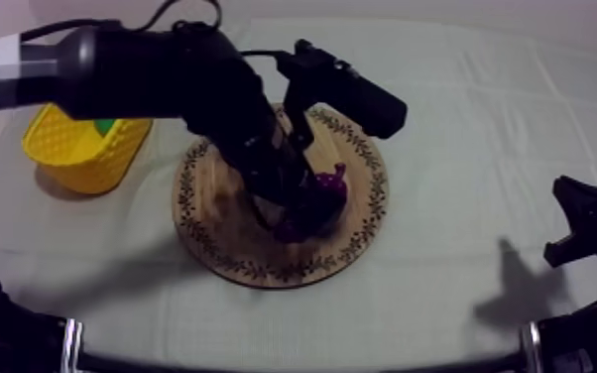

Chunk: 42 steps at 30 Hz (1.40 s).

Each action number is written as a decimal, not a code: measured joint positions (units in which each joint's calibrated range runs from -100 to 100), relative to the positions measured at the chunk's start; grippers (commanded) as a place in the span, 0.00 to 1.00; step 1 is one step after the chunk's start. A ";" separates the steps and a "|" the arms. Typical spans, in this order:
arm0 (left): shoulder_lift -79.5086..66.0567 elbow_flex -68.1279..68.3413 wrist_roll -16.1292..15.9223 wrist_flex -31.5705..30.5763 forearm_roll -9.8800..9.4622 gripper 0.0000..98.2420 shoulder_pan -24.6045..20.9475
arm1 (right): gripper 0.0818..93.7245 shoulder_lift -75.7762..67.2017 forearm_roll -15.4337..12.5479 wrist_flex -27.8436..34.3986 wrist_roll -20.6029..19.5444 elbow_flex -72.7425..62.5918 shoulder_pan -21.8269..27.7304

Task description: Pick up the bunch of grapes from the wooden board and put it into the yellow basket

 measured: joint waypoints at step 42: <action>-1.29 -1.18 0.15 14.07 -2.03 0.44 -5.32 | 0.00 0.00 0.00 0.00 0.00 0.00 0.00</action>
